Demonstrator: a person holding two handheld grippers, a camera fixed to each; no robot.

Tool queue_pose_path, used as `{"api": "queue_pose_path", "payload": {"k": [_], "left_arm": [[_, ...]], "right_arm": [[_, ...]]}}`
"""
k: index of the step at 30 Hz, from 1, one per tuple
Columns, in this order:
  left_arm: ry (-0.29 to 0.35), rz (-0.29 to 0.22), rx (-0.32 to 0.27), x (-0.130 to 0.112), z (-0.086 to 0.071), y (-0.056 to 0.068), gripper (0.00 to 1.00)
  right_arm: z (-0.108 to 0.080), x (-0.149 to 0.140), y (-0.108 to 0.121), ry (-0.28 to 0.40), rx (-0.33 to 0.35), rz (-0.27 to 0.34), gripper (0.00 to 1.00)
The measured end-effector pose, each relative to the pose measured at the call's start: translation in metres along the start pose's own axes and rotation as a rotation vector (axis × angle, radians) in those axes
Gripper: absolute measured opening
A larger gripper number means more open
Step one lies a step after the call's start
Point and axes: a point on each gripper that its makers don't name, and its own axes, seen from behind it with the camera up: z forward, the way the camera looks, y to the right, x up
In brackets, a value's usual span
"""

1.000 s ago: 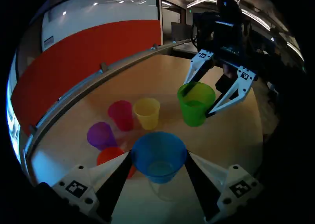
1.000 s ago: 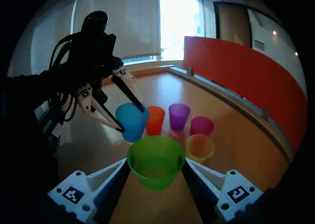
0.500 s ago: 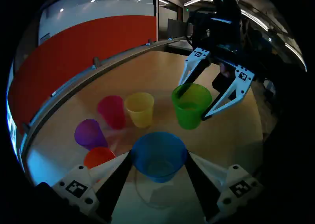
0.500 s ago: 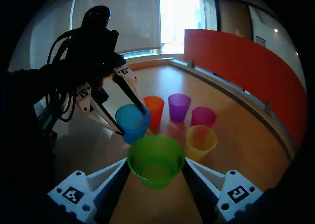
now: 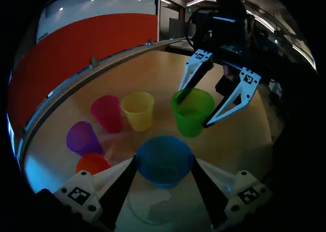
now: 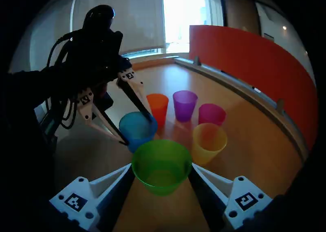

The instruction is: Pour water

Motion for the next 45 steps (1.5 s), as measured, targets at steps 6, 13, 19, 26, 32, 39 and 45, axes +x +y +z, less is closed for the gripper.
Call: {"api": "queue_pose_path", "payload": {"k": [6,13,19,26,32,39,45], "left_arm": [[-0.006,0.004,-0.006,-0.006,0.003,0.001,0.90],[-0.003,0.006,-0.007,-0.010,0.005,0.001,0.90],[0.012,0.008,0.004,-0.013,0.006,-0.001,0.90],[0.019,0.025,0.030,-0.017,0.006,-0.002,0.89],[-0.001,0.071,0.048,-0.025,0.007,-0.001,0.90],[-0.012,0.086,0.056,-0.027,0.008,-0.002,0.94],[-0.030,0.064,0.062,-0.033,0.006,-0.004,0.96]], "right_arm": [[0.005,-0.002,0.001,0.000,-0.002,0.001,0.90],[0.007,-0.002,0.000,0.001,0.002,0.004,0.90],[0.009,-0.003,0.000,-0.002,-0.001,0.004,0.90],[0.011,-0.007,-0.001,-0.008,-0.001,0.005,0.90],[0.013,-0.007,-0.003,-0.009,0.000,0.005,0.90],[0.016,-0.009,-0.005,-0.009,0.001,0.002,0.90],[0.023,-0.011,-0.006,-0.007,0.005,-0.001,0.90]]}}
